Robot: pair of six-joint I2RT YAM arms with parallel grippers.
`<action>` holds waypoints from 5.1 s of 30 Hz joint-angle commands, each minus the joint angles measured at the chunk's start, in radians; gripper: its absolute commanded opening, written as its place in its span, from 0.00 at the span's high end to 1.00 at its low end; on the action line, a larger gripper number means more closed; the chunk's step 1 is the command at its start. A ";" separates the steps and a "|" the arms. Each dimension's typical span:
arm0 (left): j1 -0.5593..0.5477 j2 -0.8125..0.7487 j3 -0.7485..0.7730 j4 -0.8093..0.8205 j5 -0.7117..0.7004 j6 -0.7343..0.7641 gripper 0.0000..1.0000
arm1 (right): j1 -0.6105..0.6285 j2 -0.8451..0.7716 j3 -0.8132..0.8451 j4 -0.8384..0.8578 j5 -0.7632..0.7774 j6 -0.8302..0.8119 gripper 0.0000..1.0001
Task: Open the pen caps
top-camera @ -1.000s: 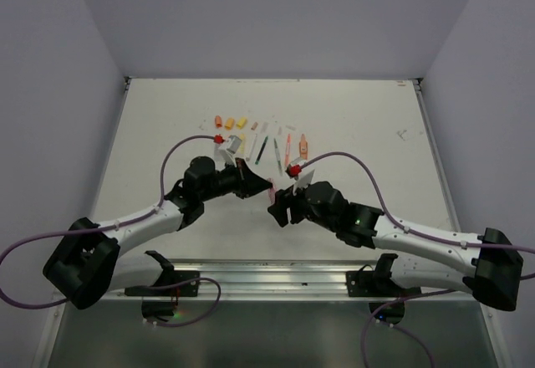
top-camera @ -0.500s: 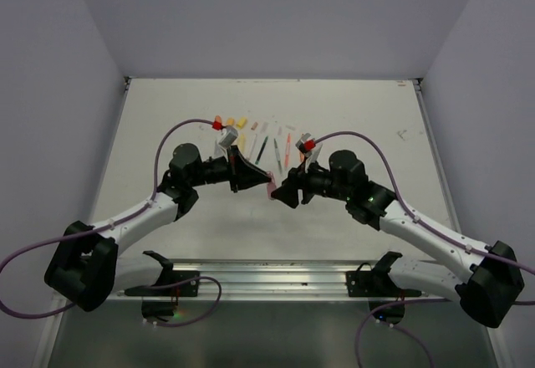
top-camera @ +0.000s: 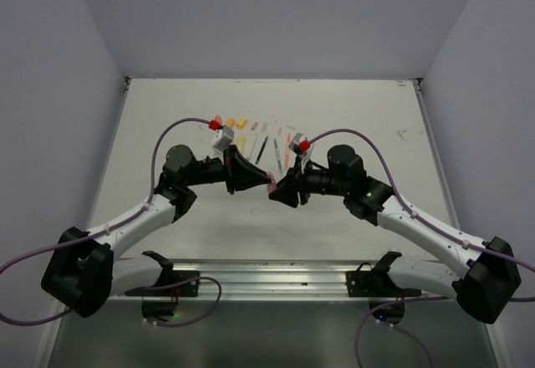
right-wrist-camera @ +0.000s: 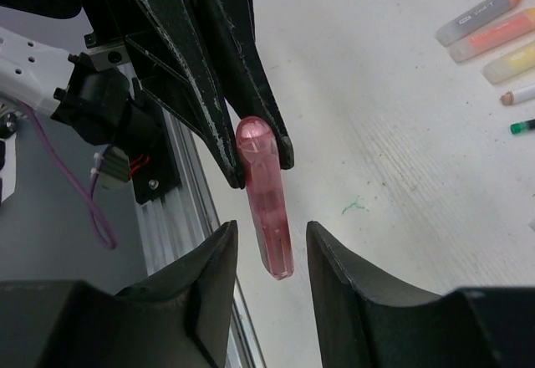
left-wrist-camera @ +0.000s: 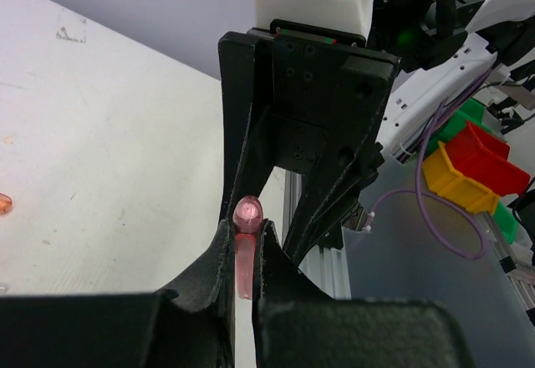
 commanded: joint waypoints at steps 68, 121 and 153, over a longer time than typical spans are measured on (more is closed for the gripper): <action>0.007 -0.006 0.038 0.489 -0.271 -0.179 1.00 | -0.016 -0.150 -0.123 -0.093 -0.045 0.007 0.43; -0.030 -0.042 -0.019 0.345 -0.240 -0.361 1.00 | -0.014 -0.085 -0.005 0.162 -0.091 -0.046 0.76; -0.030 -0.059 0.050 0.290 -0.209 -0.450 1.00 | -0.014 -0.092 0.005 0.131 -0.217 -0.126 0.72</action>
